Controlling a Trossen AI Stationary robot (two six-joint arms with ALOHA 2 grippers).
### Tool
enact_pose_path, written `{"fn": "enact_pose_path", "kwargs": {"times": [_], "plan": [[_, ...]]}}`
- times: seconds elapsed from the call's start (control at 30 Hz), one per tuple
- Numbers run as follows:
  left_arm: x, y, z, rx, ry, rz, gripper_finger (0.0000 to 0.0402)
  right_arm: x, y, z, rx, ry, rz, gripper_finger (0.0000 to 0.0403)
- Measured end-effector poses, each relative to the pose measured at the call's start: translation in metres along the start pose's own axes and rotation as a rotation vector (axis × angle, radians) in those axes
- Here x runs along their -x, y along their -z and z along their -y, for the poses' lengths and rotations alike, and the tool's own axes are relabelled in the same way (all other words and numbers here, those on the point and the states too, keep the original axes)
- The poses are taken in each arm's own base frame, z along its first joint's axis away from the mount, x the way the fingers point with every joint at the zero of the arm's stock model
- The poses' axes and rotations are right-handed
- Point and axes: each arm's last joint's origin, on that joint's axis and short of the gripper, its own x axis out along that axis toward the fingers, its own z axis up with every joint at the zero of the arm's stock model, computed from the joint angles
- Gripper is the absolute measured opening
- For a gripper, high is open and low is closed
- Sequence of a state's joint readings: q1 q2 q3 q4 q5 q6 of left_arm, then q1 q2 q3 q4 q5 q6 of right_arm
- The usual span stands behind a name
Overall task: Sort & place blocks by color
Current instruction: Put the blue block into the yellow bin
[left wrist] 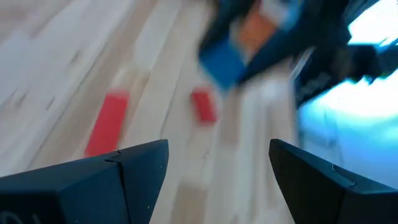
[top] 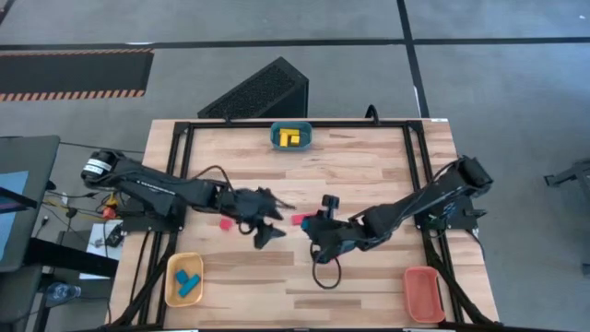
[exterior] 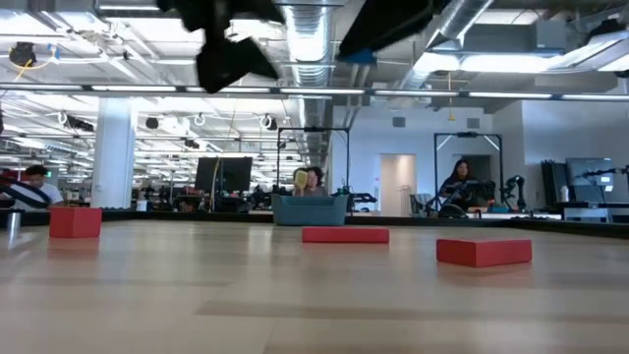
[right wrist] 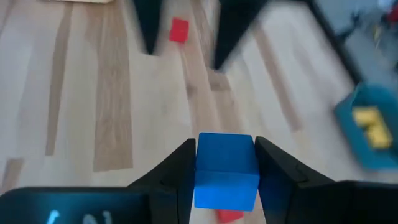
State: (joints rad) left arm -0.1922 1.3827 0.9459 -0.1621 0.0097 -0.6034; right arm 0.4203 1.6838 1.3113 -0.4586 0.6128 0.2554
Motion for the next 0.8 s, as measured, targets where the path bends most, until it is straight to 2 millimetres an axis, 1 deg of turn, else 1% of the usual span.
{"fn": "enact_pose_path", "kwargs": {"times": [0.1,0.23,0.33,0.5,0.6,0.7,0.8], "plan": [[-0.001,-0.015,-0.001,0.039,0.077,0.102,0.0265,0.005,-0.002,0.001,0.086,0.018,0.018,0.0146],[-0.002,-0.027,-0.004,0.064,0.148,0.157,0.0265,0.005,-0.008,0.003,0.15,0.075,0.072,0.0143],[-0.006,-0.026,-0.011,0.089,0.148,0.123,0.0265,0.01,-0.018,0.005,0.194,0.121,0.11,0.0148],[-0.013,-0.031,-0.015,0.12,0.203,0.135,0.0265,0.018,-0.035,0.007,0.258,0.165,0.148,0.0148],[-0.016,-0.036,-0.013,0.119,0.243,0.191,0.0265,0.02,-0.04,0.008,0.289,0.177,0.155,0.0144],[-0.014,-0.041,-0.01,0.111,0.288,0.239,0.0265,0.022,-0.042,0.009,0.284,0.182,0.165,0.0146],[-0.012,-0.044,-0.012,0.095,0.303,0.251,0.0265,0.023,-0.043,0.009,0.28,0.183,0.17,0.0151]]}}
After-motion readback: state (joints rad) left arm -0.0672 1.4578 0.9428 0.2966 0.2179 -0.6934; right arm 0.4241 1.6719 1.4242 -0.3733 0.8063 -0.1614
